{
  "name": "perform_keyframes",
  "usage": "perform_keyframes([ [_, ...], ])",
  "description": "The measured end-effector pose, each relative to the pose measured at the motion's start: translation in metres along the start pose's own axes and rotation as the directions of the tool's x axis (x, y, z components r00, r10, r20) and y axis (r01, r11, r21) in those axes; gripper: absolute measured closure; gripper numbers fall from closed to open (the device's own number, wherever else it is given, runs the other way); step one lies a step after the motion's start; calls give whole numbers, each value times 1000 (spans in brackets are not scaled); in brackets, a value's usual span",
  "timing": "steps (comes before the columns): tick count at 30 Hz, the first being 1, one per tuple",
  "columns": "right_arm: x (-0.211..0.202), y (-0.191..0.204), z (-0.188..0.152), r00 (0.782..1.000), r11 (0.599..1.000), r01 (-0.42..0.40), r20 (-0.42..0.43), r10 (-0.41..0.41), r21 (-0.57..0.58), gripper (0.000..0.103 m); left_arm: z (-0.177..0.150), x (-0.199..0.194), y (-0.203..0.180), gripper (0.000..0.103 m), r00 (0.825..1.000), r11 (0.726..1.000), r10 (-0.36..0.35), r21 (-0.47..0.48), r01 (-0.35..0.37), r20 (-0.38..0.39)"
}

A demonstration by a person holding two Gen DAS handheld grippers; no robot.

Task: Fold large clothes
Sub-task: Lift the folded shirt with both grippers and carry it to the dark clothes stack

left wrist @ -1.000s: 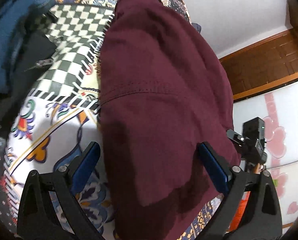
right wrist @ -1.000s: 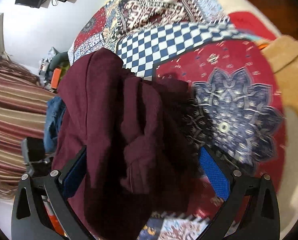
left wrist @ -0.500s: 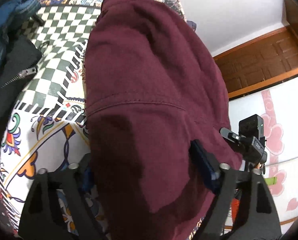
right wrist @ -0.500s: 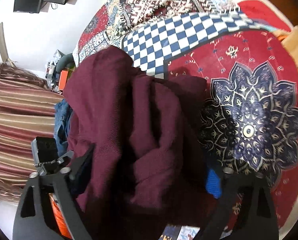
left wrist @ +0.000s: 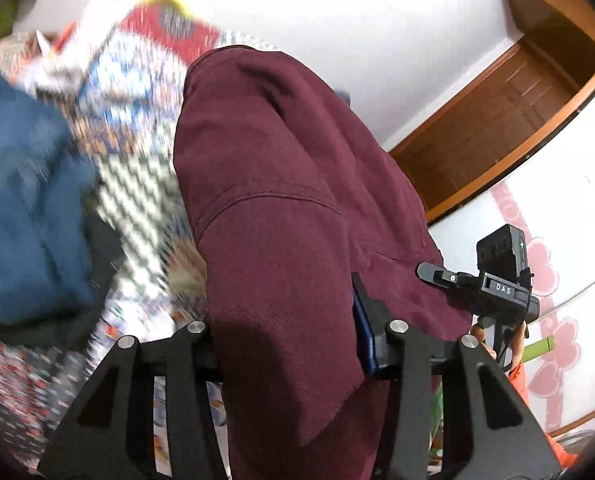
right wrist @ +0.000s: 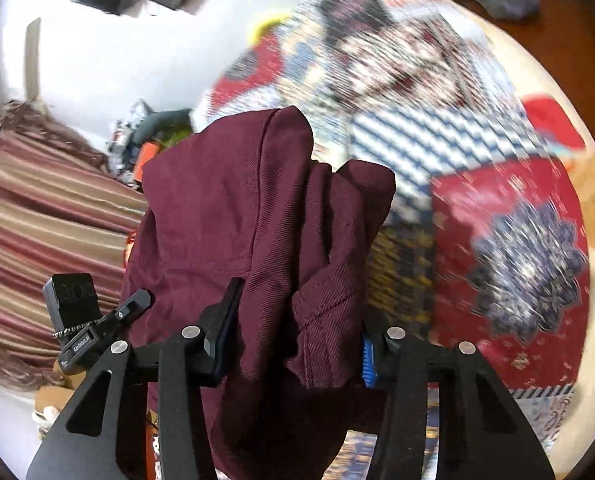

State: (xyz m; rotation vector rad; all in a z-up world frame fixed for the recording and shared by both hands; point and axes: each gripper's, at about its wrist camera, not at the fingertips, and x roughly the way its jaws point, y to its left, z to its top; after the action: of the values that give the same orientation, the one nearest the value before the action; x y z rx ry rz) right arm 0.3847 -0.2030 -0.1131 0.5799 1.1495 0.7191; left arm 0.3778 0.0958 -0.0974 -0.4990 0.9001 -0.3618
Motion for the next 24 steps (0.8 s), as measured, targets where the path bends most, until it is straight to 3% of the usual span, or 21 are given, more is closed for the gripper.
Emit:
perform_keyframes([
  [6,15,77,19,996,992,-72,47,77,-103,59,32,-83,9,56,992,997,47,49,-53,115],
  [15,102,169,43,987,969,-149,23,157,-196,59,72,-169,98,56,968,988,153,-11,-154,201],
  [20,179,186,40,985,966,-171,-40,166,-196,59,77,-179,172,56,963,978,207,-68,-198,170],
  [24,244,179,36,987,977,-135,-106,119,-166,59,71,-154,244,56,963,955,260,-168,-245,72],
])
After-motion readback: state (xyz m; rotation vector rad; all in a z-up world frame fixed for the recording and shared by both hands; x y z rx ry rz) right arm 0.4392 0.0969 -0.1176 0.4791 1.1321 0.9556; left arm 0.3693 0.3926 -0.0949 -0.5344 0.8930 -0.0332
